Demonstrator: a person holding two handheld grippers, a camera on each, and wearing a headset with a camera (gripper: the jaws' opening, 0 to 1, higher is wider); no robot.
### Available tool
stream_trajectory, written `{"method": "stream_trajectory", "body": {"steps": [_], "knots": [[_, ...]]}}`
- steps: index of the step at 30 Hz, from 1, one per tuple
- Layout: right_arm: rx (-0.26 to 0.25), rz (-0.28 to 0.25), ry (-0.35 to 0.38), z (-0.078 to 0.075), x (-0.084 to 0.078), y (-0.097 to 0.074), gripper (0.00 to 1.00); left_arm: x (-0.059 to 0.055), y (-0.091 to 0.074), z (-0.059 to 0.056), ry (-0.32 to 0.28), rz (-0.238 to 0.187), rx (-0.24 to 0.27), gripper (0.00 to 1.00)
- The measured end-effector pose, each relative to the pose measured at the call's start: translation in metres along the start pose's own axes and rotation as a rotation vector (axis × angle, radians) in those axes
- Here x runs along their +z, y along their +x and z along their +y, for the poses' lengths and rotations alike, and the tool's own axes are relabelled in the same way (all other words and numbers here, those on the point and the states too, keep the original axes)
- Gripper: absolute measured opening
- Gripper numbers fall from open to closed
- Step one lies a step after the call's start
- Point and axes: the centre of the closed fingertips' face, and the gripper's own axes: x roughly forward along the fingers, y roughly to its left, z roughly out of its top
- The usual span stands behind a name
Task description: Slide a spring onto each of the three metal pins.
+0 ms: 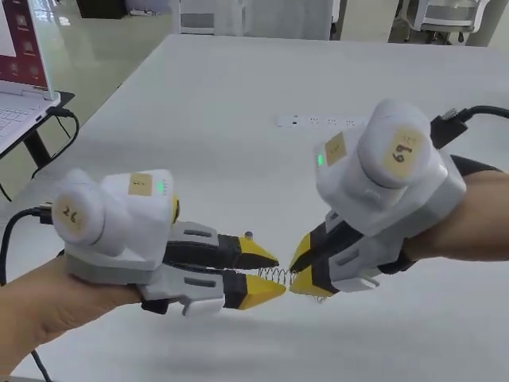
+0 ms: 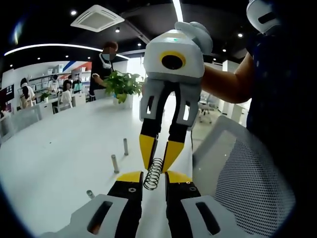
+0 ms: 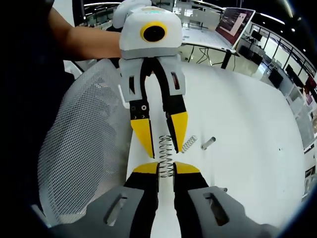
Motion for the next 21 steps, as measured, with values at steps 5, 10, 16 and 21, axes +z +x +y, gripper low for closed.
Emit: {"method": "stream_trajectory", "body": {"steps": [5,10,16,21], "knots": [[-0.001,-0.005,-0.012,0.0011,0.0032,-0.0028,0.08,-0.0010,0.0007,-0.0012,0.014,0.009,-0.003,0.09],[-0.004,-0.002,-0.033,0.0024,0.0032,-0.0037,0.08,0.0004,0.0002,-0.0011,0.023,0.007,-0.004,0.04],[-0.006,-0.004,-0.037,0.0033,0.0034,-0.0045,0.08,0.0008,0.0000,-0.0025,0.032,0.007,-0.008,0.04],[-0.007,-0.016,-0.040,0.0036,0.0041,-0.0066,0.08,0.0035,-0.0003,-0.0044,0.037,-0.005,-0.015,0.03]]}}
